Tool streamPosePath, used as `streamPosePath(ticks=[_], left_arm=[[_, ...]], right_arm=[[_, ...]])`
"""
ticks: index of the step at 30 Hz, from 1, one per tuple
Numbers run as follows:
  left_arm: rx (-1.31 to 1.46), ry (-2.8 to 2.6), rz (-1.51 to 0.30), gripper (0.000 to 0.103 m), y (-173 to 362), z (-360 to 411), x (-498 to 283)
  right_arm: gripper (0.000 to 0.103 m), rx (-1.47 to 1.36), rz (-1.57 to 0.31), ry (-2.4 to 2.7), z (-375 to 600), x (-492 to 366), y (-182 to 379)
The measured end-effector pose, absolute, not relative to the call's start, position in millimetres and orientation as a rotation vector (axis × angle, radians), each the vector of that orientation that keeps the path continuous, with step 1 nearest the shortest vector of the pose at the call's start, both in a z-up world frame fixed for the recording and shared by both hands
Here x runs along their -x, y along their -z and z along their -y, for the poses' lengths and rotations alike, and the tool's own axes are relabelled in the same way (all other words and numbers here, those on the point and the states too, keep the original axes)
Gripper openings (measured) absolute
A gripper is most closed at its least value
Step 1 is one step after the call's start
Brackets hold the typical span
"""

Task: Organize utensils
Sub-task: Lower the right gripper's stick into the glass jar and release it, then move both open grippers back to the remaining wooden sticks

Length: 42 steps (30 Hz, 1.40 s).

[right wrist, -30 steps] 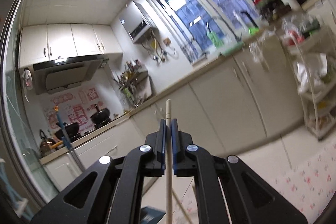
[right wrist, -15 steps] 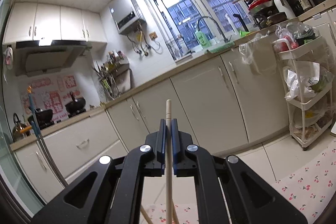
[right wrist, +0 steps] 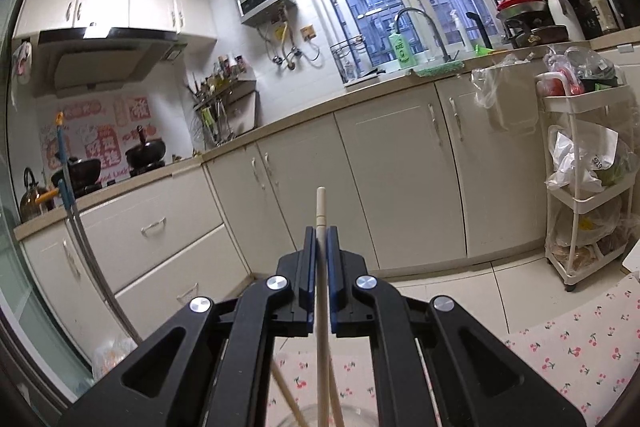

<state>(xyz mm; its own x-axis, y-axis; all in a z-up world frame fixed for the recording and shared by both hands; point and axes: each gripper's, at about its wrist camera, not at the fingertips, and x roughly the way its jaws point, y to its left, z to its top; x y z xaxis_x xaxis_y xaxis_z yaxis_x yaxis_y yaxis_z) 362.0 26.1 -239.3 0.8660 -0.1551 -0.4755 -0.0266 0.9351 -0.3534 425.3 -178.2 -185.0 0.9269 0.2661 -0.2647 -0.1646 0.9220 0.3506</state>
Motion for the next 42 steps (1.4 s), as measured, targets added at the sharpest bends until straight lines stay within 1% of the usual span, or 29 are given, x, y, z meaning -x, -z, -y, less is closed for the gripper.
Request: streamPosePath(ticks=[6, 7, 8, 9, 14, 15, 17, 18, 19, 21, 22, 23, 25, 32, 42], left_arm=[[0.370, 0.063, -0.533, 0.050, 241, -27, -364], [0.370, 0.062, -0.534, 0.050, 242, -28, -364], [0.368, 0.060, -0.535, 0.051, 242, -28, -365], [0.366, 0.060, -0.537, 0.052, 242, -27, -365], [0.352, 0.070, -0.563, 0.053, 241, -22, -367], [0.349, 0.075, -0.569, 0.053, 240, -21, -367], [0.339, 0.090, -0.584, 0.057, 237, -19, -364], [0.328, 0.101, -0.594, 0.060, 235, -16, -364], [0.312, 0.113, -0.607, 0.062, 233, -12, -363], [0.279, 0.163, -0.645, 0.063, 230, -1, -363], [0.251, 0.189, -0.675, 0.065, 230, 8, -363], [0.219, 0.209, -0.706, 0.066, 232, 17, -365], [0.168, 0.254, -0.767, 0.066, 237, 36, -368], [-0.032, 0.328, -0.885, 0.066, 258, 93, -364], [-0.124, 0.315, -0.955, 0.066, 272, 115, -368]], right_arm=[[0.007, -0.271, -0.349, -0.249, 175, -406, 189], [0.017, -0.265, -0.351, -0.249, 177, -402, 189], [0.031, -0.266, -0.350, -0.251, 179, -399, 188], [0.033, -0.267, -0.349, -0.251, 182, -396, 186], [0.034, -0.263, -0.322, -0.258, 206, -362, 162], [0.037, -0.263, -0.321, -0.248, 213, -352, 159], [0.040, -0.277, -0.383, -0.204, 235, -325, 163], [0.040, -0.276, -0.415, -0.195, 240, -317, 169], [0.040, -0.263, -0.488, -0.182, 247, -306, 182], [0.040, -0.238, -0.630, -0.172, 255, -290, 211], [0.038, -0.243, -0.714, -0.167, 260, -282, 232], [0.035, -0.258, -0.772, -0.159, 265, -276, 247], [0.033, -0.291, -0.861, -0.142, 275, -265, 271], [0.033, -0.359, -0.884, -0.112, 292, -240, 285], [0.033, -0.389, -0.864, -0.121, 301, -234, 281]])
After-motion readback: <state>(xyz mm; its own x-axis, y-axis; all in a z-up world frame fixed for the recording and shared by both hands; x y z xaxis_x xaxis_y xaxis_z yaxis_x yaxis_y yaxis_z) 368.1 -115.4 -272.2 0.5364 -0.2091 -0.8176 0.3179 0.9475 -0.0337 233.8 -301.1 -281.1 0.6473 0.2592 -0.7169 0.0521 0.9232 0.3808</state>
